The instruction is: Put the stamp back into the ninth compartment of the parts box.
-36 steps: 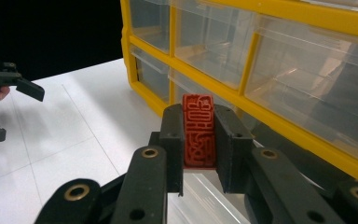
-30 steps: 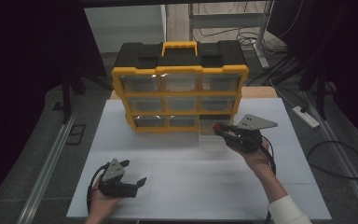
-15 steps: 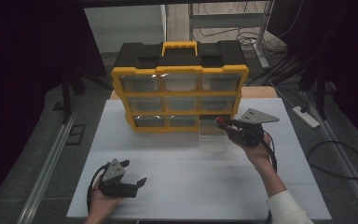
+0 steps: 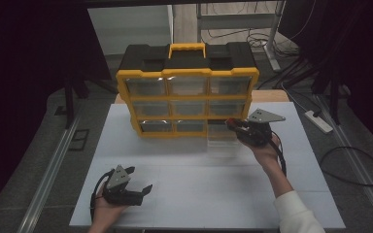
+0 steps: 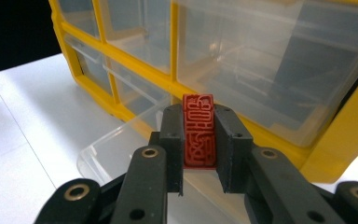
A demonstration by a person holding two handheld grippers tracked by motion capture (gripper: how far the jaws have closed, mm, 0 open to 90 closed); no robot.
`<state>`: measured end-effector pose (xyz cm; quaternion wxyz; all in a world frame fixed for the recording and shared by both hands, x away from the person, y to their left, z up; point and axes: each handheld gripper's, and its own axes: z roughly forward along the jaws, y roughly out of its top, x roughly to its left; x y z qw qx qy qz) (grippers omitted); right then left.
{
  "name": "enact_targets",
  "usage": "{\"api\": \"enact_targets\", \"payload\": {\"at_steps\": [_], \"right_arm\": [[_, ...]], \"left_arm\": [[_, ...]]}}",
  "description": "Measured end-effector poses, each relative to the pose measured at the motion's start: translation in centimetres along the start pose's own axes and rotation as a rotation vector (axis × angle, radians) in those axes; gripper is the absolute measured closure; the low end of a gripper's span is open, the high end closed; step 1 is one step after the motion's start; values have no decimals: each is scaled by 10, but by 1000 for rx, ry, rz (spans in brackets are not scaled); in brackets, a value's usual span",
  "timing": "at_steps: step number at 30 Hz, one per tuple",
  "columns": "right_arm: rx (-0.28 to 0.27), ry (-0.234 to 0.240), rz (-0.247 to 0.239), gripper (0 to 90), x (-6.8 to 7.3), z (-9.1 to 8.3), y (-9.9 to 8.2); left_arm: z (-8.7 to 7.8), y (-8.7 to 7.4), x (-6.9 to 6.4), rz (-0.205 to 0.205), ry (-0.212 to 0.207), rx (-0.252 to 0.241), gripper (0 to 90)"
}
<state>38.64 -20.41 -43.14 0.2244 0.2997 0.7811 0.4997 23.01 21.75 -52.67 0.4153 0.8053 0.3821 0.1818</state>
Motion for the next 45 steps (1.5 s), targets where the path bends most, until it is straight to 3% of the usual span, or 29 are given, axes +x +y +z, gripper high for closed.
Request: {"api": "enact_targets", "payload": {"at_steps": [4,10,28,31,33,35,45], "right_arm": [[65,-7,7,754,-2,5,-5],[108,-7,23,754,-6,10,-11],[115,-3,16,741,-5,10,-12],[108,3,20,669,-5,9,-11],[85,-3,16,439,-4,9,-10],[68,-5,21,378,-3,8,-10],[21,9,5,308,2,5,-6]], "left_arm": [[0,0,0,1,-1,-1,74],[0,0,0,1,-1,0,74],[0,0,0,2,-2,-1,74],[0,0,0,3,-2,0,74],[0,0,0,3,-2,0,74],[0,0,0,3,-2,-1,74],[0,0,0,2,-3,-3,74]]}}
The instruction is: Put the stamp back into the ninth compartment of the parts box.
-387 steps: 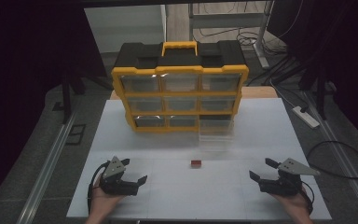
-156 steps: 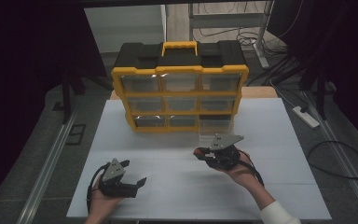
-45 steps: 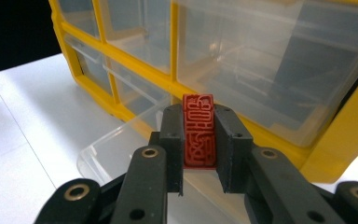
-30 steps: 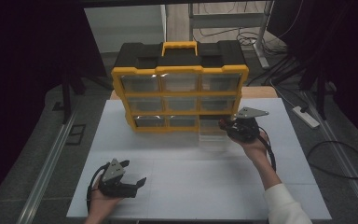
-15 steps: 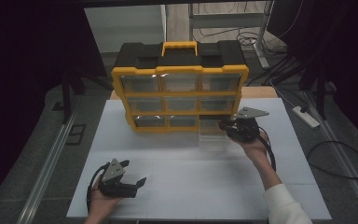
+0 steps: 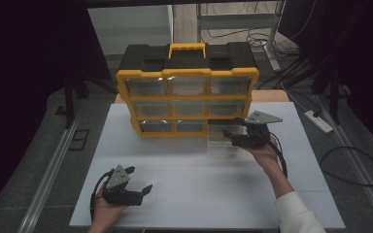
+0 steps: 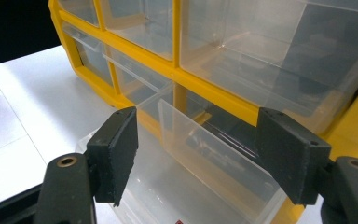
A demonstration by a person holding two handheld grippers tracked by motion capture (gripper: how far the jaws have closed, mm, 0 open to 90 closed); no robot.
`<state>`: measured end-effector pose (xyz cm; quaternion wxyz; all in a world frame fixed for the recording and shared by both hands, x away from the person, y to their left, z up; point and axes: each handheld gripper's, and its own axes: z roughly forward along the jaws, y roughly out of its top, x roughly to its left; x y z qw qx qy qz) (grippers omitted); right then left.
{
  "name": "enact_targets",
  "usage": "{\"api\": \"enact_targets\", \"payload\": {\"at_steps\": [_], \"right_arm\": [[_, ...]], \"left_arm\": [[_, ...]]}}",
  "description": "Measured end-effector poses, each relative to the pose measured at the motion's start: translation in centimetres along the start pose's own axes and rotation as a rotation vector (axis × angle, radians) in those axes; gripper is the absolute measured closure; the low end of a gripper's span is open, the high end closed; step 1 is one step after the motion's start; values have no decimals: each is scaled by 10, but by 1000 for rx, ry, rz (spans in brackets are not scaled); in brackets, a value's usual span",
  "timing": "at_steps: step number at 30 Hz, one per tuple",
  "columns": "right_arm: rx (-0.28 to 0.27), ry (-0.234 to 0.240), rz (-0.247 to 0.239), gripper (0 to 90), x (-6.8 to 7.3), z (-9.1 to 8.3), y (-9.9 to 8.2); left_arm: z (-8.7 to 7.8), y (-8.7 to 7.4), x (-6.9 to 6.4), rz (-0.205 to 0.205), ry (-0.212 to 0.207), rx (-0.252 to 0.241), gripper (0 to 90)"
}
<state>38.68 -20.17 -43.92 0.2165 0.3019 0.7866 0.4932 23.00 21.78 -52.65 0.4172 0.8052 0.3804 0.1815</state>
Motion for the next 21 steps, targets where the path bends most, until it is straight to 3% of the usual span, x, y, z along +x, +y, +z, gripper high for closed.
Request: {"api": "enact_targets", "payload": {"at_steps": [21], "right_arm": [[1,4,-18,283,7,-10,-2]], "left_arm": [[1,2,0,3,-1,-2,75]]}}
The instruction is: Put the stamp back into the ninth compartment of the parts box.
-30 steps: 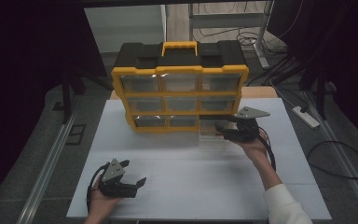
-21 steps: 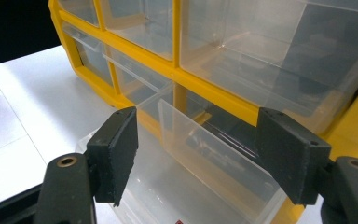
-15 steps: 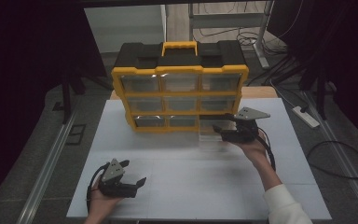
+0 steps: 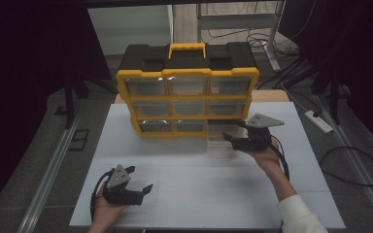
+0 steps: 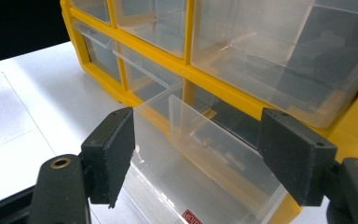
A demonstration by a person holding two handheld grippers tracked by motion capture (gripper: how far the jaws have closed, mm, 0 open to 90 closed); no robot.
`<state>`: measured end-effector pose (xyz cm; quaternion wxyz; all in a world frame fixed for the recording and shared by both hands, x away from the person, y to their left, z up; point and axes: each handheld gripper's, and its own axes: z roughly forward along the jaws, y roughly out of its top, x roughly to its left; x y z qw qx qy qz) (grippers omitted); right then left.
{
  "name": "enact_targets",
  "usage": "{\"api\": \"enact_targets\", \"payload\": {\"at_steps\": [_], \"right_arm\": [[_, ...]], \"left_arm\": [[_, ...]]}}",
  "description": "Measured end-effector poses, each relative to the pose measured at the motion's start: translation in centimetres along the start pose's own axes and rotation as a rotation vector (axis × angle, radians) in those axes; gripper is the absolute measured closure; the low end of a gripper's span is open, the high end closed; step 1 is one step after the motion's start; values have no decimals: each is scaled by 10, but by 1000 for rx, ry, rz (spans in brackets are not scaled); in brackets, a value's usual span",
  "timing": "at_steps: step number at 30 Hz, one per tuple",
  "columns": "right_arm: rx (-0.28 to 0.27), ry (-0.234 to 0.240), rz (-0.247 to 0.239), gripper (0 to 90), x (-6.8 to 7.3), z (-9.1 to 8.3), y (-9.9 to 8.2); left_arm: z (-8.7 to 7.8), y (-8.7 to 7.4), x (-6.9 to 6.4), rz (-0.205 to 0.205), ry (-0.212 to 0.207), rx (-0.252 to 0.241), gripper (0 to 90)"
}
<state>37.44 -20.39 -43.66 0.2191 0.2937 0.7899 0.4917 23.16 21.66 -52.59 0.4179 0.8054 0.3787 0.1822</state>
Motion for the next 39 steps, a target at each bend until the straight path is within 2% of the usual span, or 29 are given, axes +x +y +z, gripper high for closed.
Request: {"api": "enact_targets", "payload": {"at_steps": [9,19,30,39], "right_arm": [[-37,-6,10,285,4,-20,-2],[-36,-15,17,287,14,-56,-22],[-16,-37,49,281,21,-94,-61],[27,-72,87,264,15,-115,-98]], "left_arm": [[1,1,1,3,-4,-1,74],[0,1,0,1,-6,-6,74],[1,1,-1,4,-7,-7,74],[1,1,0,2,-5,-6,75]]}}
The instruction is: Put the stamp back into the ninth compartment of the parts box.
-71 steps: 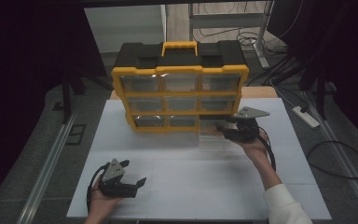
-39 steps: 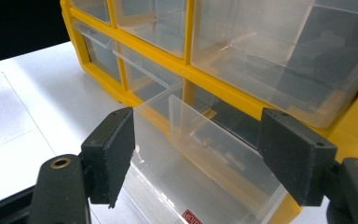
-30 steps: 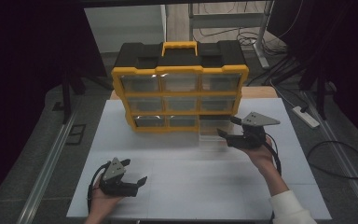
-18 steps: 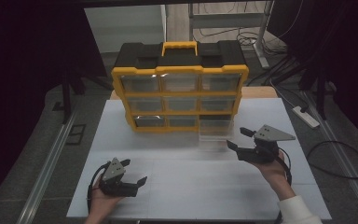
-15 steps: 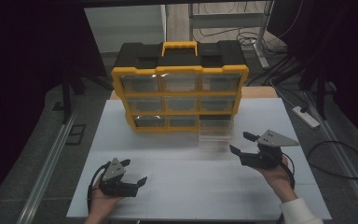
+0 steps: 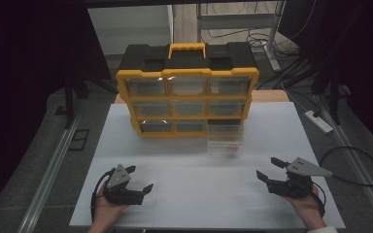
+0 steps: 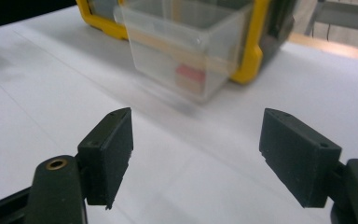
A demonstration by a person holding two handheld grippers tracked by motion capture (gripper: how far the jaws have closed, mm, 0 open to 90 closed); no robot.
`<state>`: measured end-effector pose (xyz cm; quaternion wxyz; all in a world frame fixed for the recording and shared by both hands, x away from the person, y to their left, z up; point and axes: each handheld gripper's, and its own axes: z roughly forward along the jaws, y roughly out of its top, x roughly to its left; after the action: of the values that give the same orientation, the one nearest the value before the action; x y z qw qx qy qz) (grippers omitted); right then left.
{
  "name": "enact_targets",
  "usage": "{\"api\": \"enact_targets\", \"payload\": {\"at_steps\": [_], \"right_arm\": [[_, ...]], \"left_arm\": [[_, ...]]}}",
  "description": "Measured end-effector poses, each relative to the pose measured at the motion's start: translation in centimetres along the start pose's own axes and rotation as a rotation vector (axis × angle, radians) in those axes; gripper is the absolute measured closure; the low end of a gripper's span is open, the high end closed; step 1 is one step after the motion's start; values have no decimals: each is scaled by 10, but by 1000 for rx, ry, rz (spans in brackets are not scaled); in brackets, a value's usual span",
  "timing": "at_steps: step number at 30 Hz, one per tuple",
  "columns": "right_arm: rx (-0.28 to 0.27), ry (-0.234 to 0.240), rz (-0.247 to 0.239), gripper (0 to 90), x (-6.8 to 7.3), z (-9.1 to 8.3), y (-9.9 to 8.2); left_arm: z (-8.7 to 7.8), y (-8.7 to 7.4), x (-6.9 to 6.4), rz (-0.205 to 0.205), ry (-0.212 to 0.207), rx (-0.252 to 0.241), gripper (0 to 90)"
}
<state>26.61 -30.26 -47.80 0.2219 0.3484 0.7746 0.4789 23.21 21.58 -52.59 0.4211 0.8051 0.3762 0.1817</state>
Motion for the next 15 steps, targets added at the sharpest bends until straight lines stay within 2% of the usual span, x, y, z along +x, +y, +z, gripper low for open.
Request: {"api": "enact_targets", "payload": {"at_steps": [5,7,10,15], "right_arm": [[11,-12,41,262,-9,-7,-17],[22,-18,43,262,-11,-7,-21],[24,-18,45,261,-13,-5,-22],[33,-10,20,258,-11,-2,-21]], "left_arm": [[0,0,0,4,3,2,74],[1,0,0,4,5,2,75],[1,0,0,6,3,4,74],[0,0,0,6,11,-3,75]]}}
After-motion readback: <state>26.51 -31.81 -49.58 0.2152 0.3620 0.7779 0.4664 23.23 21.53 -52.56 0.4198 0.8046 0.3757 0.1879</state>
